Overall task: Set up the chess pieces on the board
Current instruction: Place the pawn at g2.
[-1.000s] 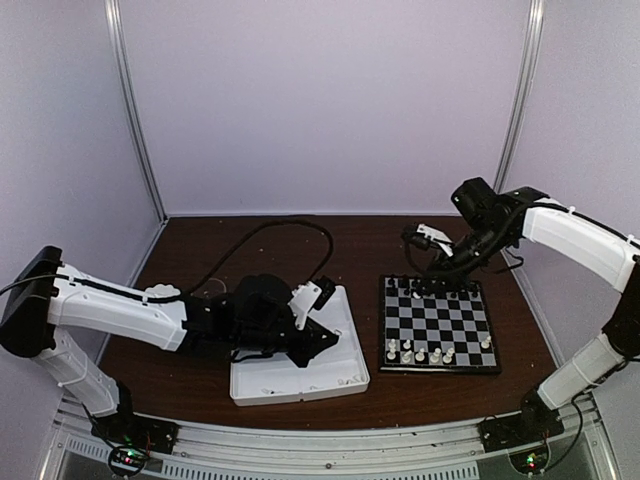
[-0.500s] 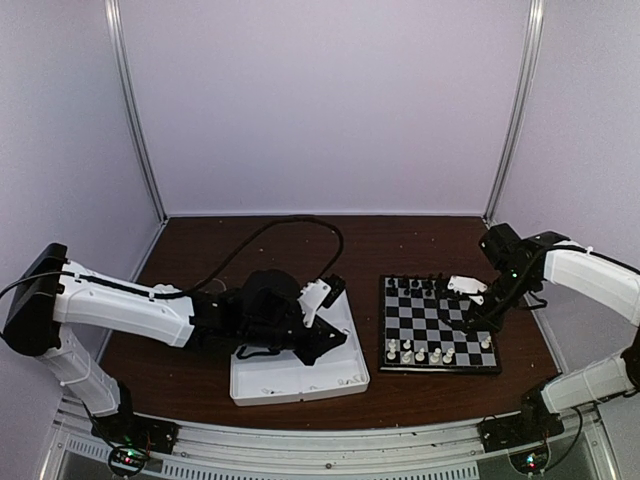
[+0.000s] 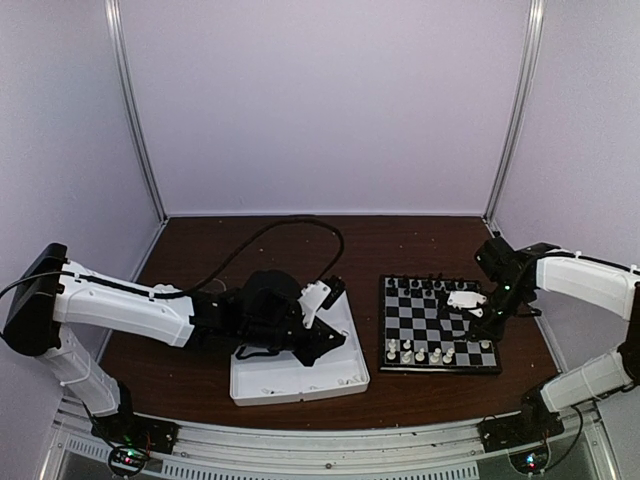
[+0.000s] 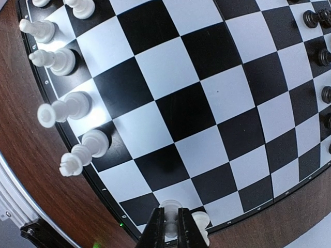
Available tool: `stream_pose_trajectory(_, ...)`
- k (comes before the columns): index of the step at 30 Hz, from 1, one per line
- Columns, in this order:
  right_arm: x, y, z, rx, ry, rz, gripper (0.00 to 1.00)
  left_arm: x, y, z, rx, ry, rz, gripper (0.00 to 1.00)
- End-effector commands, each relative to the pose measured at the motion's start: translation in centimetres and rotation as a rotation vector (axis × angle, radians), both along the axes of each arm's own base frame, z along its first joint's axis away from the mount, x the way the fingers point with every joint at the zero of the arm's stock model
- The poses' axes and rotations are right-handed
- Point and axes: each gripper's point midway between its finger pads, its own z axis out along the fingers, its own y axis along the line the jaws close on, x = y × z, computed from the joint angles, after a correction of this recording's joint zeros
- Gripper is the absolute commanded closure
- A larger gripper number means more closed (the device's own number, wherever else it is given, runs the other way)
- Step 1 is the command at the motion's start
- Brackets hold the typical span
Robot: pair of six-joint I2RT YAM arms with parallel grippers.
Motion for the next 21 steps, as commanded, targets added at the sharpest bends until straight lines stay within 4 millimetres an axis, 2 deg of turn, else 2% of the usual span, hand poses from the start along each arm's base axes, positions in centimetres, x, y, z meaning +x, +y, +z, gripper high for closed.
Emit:
stream_pose_trajectory(1, 0.2, -1.0, -1.0, -0.051, 0.001, 0.007, 0.92, 0.1, -0.7, 1.3, -0.026, -0.026, -0.016, 0.98)
stream_pose_trajectory(14, -0.2, -1.6, -2.5, -0.09, 0.066, -0.006, 0.91, 0.0, -0.7, 1.0, -0.023, -0.019, -0.017, 0.98)
stream_pose_trajectory(21, -0.3, -1.7, -2.9, -0.097, 0.081, -0.012, 0.84, -0.1, -0.6, 0.8, -0.021, -0.016, -0.016, 0.98)
